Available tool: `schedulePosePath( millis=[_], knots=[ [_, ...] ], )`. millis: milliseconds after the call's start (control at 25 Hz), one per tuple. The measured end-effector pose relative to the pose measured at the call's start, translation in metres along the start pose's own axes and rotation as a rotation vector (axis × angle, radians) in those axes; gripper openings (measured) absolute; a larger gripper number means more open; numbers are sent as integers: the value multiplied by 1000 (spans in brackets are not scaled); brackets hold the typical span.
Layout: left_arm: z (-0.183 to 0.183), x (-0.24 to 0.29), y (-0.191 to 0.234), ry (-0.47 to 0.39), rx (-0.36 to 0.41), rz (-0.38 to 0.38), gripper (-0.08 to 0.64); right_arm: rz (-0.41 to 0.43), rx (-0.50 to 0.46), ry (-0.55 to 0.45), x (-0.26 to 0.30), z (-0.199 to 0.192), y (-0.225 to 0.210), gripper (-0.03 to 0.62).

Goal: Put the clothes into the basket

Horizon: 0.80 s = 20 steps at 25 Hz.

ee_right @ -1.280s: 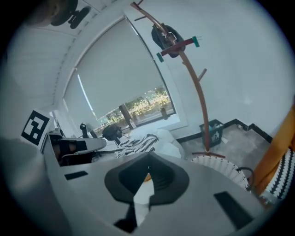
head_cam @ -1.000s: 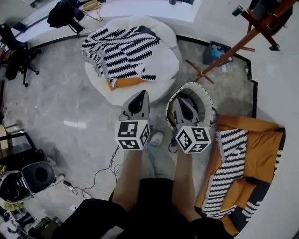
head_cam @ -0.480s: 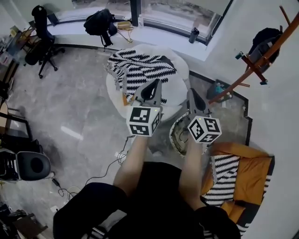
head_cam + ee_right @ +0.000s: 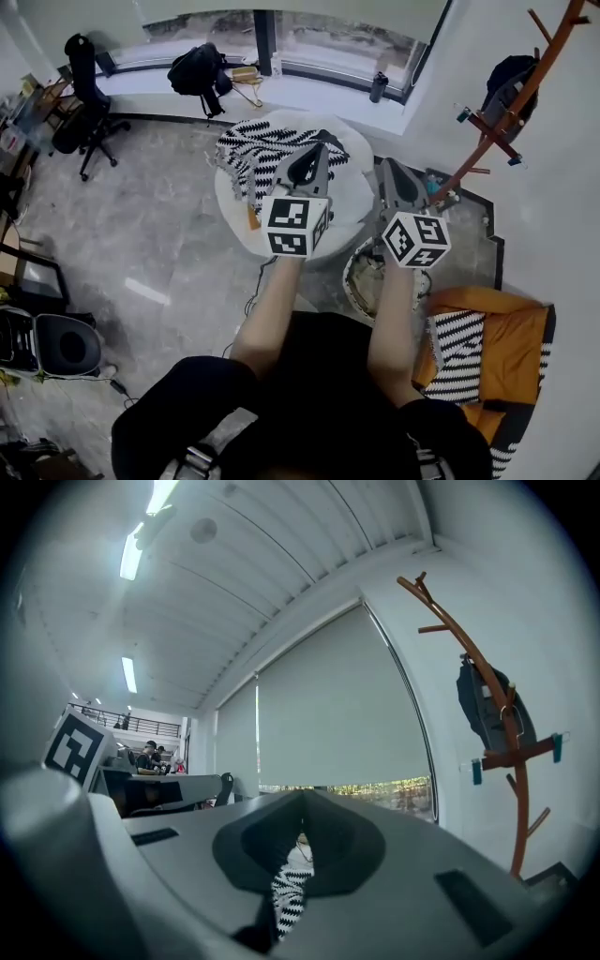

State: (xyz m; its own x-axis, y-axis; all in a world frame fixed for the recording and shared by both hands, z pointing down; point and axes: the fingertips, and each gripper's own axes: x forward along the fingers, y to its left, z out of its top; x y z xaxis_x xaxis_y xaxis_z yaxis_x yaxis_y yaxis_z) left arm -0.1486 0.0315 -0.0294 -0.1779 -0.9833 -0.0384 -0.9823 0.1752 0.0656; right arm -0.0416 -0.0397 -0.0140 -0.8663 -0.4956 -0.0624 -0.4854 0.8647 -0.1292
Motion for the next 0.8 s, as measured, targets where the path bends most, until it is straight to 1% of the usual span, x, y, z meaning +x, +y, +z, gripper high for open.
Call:
schedulePosePath(
  millis=[200, 360, 640, 800],
  knots=[
    [6, 7, -14, -14, 14, -24, 9, -20, -11, -23, -8, 9, -12, 11],
    [12, 5, -22, -23, -13, -51, 9, -33, -18, -37, -16, 17, -13, 11],
    [1, 13, -45, -9, -12, -83, 9, -46, -39, -69, -34, 20, -28, 11],
    [2, 20, -58, -11, -10, -102, 9, -48, -52, -84, -38, 28, -37, 11]
  ],
)
